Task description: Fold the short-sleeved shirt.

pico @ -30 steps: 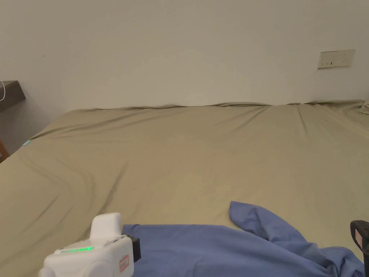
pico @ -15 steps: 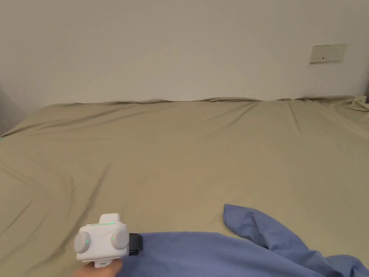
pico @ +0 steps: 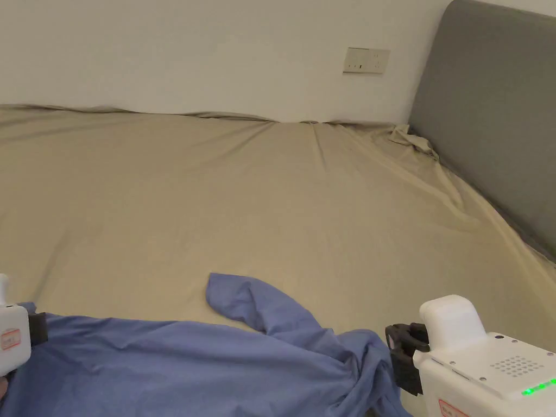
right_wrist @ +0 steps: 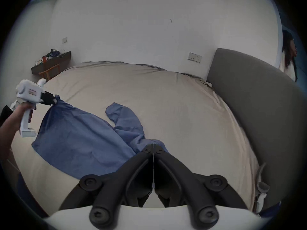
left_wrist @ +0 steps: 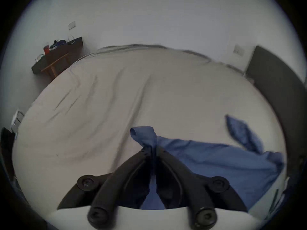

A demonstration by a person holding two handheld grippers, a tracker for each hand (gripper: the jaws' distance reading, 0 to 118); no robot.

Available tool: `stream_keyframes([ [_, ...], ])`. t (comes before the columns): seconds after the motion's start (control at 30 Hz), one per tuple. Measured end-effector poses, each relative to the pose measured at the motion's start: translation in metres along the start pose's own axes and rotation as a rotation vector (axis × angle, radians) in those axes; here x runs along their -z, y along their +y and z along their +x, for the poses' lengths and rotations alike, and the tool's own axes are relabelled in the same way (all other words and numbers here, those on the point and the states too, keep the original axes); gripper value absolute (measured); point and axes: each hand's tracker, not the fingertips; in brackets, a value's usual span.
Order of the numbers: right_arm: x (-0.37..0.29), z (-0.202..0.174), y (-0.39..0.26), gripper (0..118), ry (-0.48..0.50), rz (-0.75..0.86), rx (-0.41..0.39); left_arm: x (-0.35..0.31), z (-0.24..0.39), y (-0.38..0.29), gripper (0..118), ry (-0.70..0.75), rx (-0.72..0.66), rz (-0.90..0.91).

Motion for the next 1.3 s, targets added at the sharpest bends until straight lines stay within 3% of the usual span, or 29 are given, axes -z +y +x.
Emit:
stream_keyframes([
  [0.03,0.009,0.007,0.003,117,0.045,-0.027,0.022,-0.014,0.000,0.001,4,-0.024,-0.008,0.013],
  [0.1,0.038,0.015,0.004,118,0.045,-0.106,0.052,-0.037,0.000,0.007,4,-0.046,-0.017,0.051],
  [0.13,0.035,0.020,0.005,118,0.025,-0.005,0.016,-0.047,0.001,0.007,4,-0.046,-0.003,0.051],
  [0.27,0.080,0.013,0.004,118,-0.012,-0.174,0.005,-0.071,0.000,0.007,4,-0.068,0.004,0.071],
  [0.37,0.107,0.017,0.000,117,-0.039,-0.272,0.064,-0.081,-0.003,0.006,4,-0.067,-0.004,0.075],
  [0.4,0.112,0.016,-0.001,103,-0.022,-0.270,0.069,-0.083,-0.004,0.005,4,-0.068,-0.010,0.076],
  [0.5,0.120,0.013,-0.006,19,-0.002,-0.284,0.075,-0.085,-0.005,0.003,4,-0.070,-0.018,0.077],
  [0.67,0.094,0.011,-0.005,8,0.028,-0.205,0.138,-0.095,-0.015,0.000,4,-0.104,-0.108,0.079],
  [0.73,0.071,0.014,0.001,7,0.085,-0.140,0.159,-0.106,-0.019,0.002,4,-0.130,-0.155,0.102],
  [0.93,-0.015,0.015,0.044,6,0.121,0.093,0.089,-0.171,-0.029,0.030,4,-0.235,-0.290,0.288],
  [1.1,-0.063,0.019,0.120,6,-0.022,0.277,-0.049,-0.214,-0.032,0.094,4,-0.115,-0.337,0.497],
  [1.3,-0.078,0.044,0.222,6,-0.096,0.327,-0.019,-0.228,-0.021,0.168,4,0.000,-0.338,0.583],
])
